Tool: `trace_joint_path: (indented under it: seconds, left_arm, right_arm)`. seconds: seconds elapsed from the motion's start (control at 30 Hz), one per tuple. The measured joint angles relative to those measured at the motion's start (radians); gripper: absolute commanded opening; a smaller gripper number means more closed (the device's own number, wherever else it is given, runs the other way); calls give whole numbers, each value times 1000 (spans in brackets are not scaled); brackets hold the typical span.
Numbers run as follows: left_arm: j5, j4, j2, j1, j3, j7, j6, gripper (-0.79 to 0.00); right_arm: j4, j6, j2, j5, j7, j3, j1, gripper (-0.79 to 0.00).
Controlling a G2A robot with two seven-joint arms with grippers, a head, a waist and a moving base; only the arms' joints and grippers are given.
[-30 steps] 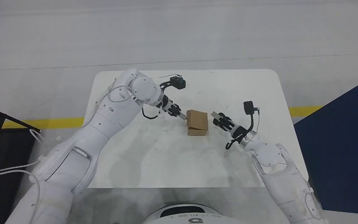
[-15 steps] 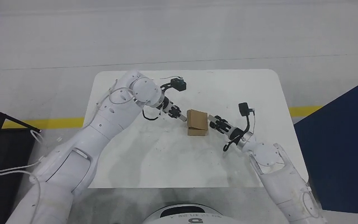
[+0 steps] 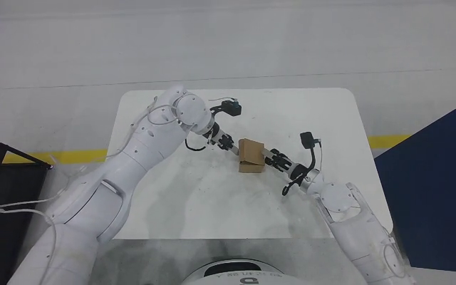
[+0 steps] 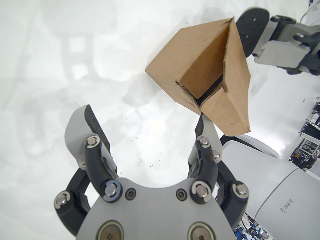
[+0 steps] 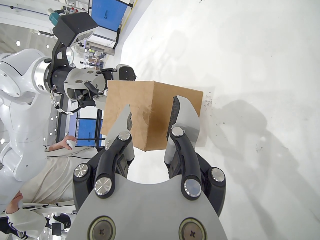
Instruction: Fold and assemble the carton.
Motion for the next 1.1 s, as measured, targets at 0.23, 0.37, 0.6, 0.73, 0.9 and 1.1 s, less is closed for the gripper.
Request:
trace_joint_path:
  seconds: [0.23, 0.37, 0.6, 0.73, 0.9, 1.1]
  left_arm:
    - [-31, 35, 1, -11, -17, -25, -16, 0]
    - [-28, 33, 16, -9, -32, -82, -25, 0]
    - [-54, -34, 37, -15, -72, -133, -39, 0]
    - [-26, -60, 38, -9, -61, -127, -29, 0]
    - [-15, -42, 20, -15, -25, -112, -26, 0]
    - [-33, 18, -17, -49, 19, -87, -38, 0]
  right_arm:
    - [1, 12, -1, 2, -6, -2, 11, -443]
    - [2, 16, -1, 3, -3, -7, 17, -443]
    - [9, 25, -3, -1, -1, -19, 32, -446]
    - [13, 28, -4, -3, -4, -25, 34, -446]
    - [12, 28, -4, -3, -7, -26, 31, -443]
    - [8, 28, -3, -9, -6, -26, 25, -446]
